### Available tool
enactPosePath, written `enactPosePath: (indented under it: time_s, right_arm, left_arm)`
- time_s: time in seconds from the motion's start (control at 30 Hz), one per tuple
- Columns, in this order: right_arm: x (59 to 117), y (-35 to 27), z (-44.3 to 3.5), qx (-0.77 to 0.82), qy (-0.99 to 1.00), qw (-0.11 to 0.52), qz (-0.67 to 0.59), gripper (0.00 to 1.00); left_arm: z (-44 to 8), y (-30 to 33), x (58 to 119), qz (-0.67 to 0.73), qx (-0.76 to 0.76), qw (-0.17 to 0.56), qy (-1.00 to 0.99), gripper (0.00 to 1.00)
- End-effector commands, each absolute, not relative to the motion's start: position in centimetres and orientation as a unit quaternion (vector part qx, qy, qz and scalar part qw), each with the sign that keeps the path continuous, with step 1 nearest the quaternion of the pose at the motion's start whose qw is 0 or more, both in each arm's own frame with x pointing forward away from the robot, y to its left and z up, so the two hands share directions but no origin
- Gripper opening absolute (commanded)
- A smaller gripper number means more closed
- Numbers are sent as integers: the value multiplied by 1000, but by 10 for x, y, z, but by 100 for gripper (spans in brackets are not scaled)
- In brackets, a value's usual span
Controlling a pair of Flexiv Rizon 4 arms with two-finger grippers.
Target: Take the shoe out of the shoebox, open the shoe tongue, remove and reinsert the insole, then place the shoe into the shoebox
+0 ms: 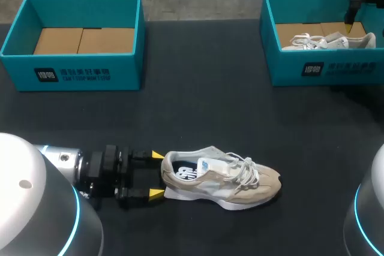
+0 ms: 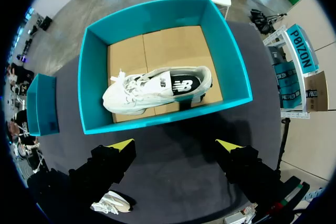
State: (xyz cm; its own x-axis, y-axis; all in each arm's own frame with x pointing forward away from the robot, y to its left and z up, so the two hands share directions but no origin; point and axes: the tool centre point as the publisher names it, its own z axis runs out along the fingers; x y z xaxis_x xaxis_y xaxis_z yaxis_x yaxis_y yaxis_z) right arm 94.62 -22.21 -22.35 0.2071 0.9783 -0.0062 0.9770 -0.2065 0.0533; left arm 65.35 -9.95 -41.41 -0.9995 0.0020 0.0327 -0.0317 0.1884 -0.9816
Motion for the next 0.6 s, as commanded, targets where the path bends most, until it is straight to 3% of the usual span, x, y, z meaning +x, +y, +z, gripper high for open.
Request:
enactPosePath:
  time_s: [0.03,0.6]
  right_arm:
    - [946,-222,-223,777,629,23,14,100]
    - [946,-222,-223,777,629,23,14,100]
  left_arm:
    - [-418,-104,655,638,8,15,-770,100]
    - [-419,-117,657,642,-3,32,-766,100]
